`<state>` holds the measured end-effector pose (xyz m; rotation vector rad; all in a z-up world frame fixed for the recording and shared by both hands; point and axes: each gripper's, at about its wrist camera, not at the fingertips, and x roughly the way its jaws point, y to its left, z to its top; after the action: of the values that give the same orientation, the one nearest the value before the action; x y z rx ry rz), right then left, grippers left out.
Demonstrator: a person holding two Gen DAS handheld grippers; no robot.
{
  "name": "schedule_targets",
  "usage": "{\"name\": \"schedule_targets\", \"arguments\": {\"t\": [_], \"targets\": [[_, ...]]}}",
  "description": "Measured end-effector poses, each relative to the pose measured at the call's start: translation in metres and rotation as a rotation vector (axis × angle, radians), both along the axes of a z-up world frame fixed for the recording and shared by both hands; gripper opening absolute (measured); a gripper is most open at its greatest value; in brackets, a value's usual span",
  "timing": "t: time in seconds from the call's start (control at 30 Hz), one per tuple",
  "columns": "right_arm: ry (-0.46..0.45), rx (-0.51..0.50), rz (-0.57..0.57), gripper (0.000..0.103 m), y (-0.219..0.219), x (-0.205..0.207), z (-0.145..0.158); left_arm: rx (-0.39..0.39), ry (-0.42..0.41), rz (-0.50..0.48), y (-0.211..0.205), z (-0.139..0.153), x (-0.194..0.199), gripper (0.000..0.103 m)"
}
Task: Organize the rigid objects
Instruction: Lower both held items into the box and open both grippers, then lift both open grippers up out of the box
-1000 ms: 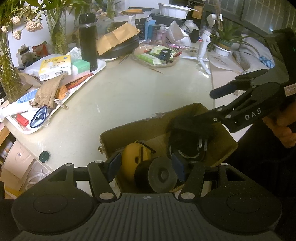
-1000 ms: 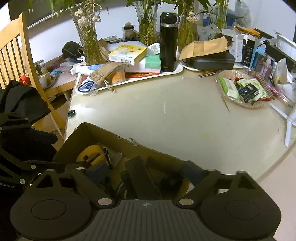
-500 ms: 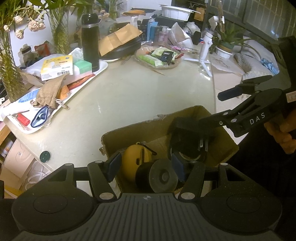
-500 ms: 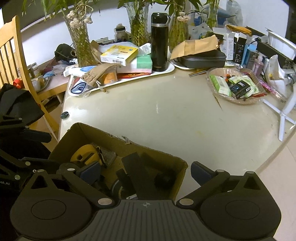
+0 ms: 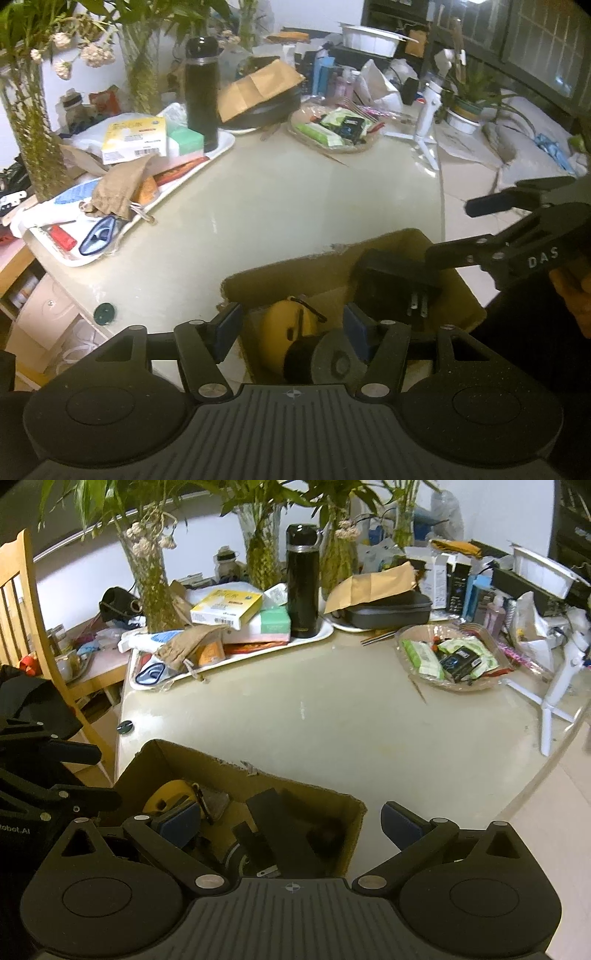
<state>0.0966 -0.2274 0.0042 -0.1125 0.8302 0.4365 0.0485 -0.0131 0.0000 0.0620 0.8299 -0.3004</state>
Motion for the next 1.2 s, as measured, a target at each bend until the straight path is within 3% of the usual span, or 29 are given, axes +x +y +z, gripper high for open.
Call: {"name": "schedule_targets", "arguments": {"t": [0.03,0.17,0.6,0.8,1.2], "targets": [[-0.009,-0.001,-0.008,0.103,0.0,-0.001,0.001,0.002,-0.008,0.009,0.001,0.001,0.0,0.071],[-0.04,-0.011,-0.042,0.103,-0.003,-0.006,0.003,0.008,-0.033,0.036,0.002,0.005,-0.002,0.073],[-0.116,-0.021,-0.146,0.103,-0.01,-0.028,-0.001,0.019,-0.128,0.188,0.011,0.012,-0.007,0.103],[-0.138,-0.034,-0.206,0.103,-0.009,-0.042,-0.003,0.058,-0.121,0.234,0.011,0.012,-0.01,0.103],[-0.109,-0.233,-0.254,0.103,0.009,-0.051,-0.015,0.154,0.011,0.254,0.003,0.001,-0.017,0.103]]}}
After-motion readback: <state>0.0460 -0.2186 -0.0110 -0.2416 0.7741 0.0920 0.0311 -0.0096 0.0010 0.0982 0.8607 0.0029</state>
